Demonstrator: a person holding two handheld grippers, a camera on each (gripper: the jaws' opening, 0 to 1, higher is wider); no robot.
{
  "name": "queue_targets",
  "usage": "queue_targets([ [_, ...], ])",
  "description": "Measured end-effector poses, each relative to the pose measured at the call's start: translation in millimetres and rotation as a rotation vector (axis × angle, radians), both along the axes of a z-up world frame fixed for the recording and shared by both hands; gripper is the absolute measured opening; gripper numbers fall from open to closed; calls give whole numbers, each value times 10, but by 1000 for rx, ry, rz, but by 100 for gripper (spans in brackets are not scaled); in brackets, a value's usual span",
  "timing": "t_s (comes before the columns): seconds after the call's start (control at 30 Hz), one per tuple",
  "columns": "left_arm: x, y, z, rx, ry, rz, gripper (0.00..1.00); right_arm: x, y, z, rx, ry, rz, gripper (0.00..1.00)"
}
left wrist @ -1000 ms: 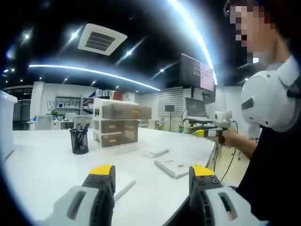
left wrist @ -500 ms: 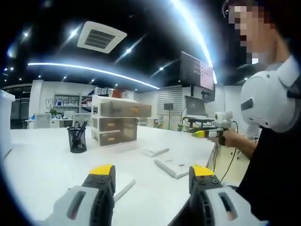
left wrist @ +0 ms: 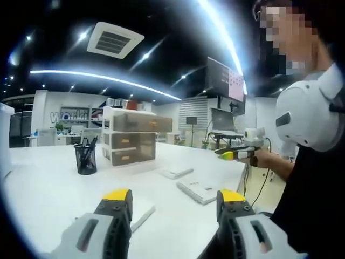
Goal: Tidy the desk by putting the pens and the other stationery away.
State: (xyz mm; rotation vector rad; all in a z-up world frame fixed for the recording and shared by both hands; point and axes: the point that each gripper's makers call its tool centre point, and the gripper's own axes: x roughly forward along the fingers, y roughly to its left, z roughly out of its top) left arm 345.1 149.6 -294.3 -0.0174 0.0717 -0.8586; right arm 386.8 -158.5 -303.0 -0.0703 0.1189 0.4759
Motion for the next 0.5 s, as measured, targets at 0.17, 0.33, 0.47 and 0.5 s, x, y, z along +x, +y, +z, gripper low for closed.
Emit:
queue_targets([
  [0.17, 6, 17, -26, 14, 0, 6, 63, -8, 54, 14, -6, 2, 13, 46],
  [0.33, -11, 37, -38, 18, 2, 10, 63, -22, 114, 26, -11, 4, 33, 46],
  [0.47, -20, 49, -42, 19, 3, 13, 63, -30, 148, 31, -13, 5, 47, 46],
  [0.5, -22, 51, -42, 20, 3, 14, 63, -31, 153, 30, -14, 6, 49, 46],
])
